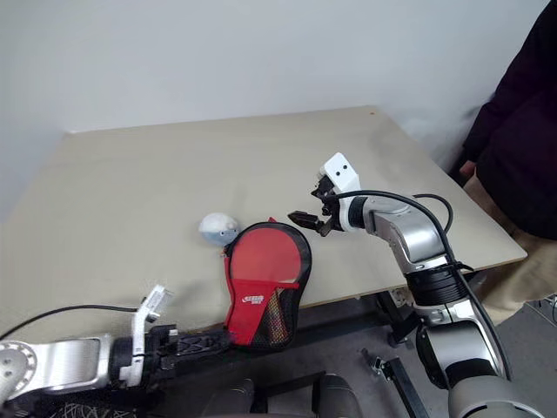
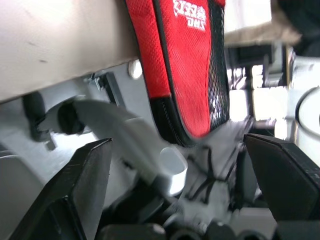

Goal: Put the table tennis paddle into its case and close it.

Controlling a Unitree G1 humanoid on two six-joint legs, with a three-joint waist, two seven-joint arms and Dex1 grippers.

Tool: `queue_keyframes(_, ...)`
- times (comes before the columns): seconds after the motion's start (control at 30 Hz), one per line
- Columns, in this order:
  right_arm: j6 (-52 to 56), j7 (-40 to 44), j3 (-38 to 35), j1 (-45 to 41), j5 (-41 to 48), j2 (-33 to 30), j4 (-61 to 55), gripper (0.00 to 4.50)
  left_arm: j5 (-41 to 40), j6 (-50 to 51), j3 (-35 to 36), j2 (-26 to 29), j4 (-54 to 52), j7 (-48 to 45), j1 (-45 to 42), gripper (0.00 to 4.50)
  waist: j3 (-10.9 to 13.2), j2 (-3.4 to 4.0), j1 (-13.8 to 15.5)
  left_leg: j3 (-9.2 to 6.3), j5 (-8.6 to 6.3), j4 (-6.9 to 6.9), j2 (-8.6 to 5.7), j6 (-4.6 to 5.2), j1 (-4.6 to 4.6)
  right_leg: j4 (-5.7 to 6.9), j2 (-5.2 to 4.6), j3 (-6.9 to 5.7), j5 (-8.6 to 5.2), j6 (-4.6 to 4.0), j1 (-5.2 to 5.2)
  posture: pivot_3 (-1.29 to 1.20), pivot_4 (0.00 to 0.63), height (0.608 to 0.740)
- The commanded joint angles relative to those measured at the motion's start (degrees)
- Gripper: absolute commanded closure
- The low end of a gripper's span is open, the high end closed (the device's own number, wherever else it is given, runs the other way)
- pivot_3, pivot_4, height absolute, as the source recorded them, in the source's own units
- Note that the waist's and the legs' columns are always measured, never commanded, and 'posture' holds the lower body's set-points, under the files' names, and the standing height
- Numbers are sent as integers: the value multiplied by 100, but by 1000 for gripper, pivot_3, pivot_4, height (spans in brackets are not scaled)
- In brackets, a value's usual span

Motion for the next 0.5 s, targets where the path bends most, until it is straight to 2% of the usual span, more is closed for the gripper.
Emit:
queue_keyframes(0.03,-64,23,-54,-119,-32,13,-98,0,264,346,509,397,113,-978,-249,51,0,3,-4,4,0,-3,0,0,0,-1,-1,2,0,0,-2,0,0,740)
queue_keyframes(0.1,-61,27,-59,-122,-36,18,-88,0,828,437,687,565,133,-1475,-395,51,0,3,-6,9,3,-11,0,-5,-4,-1,1,5,0,0,-11,0,0,740)
queue_keyframes(0.17,-57,66,-55,-130,-23,14,-80,0,1023,456,787,591,258,-1837,-609,51,0,3,-3,15,8,-25,-2,-14,-4,-1,1,8,0,0,-18,0,0,740)
queue_keyframes(0.27,-112,169,-47,-110,-15,-46,-87,0,1929,264,770,538,357,-2382,-1016,51,0,3,-6,17,11,-32,-2,-19,-5,-1,4,10,0,0,-23,0,0,740)
queue_keyframes(0.4,-313,636,-20,-9,48,-297,-202,0,3332,-393,408,16,404,-2587,-1704,51,0,3,11,22,13,-32,-3,-21,-4,-1,6,15,1,-1,-22,0,0,740)
queue_keyframes(0.5,-453,947,1,33,74,-455,-230,0,3905,-509,110,-377,266,-2685,-1991,51,-3,-3,3,21,13,-26,-4,-18,-3,-5,5,15,2,1,-15,0,0,740)
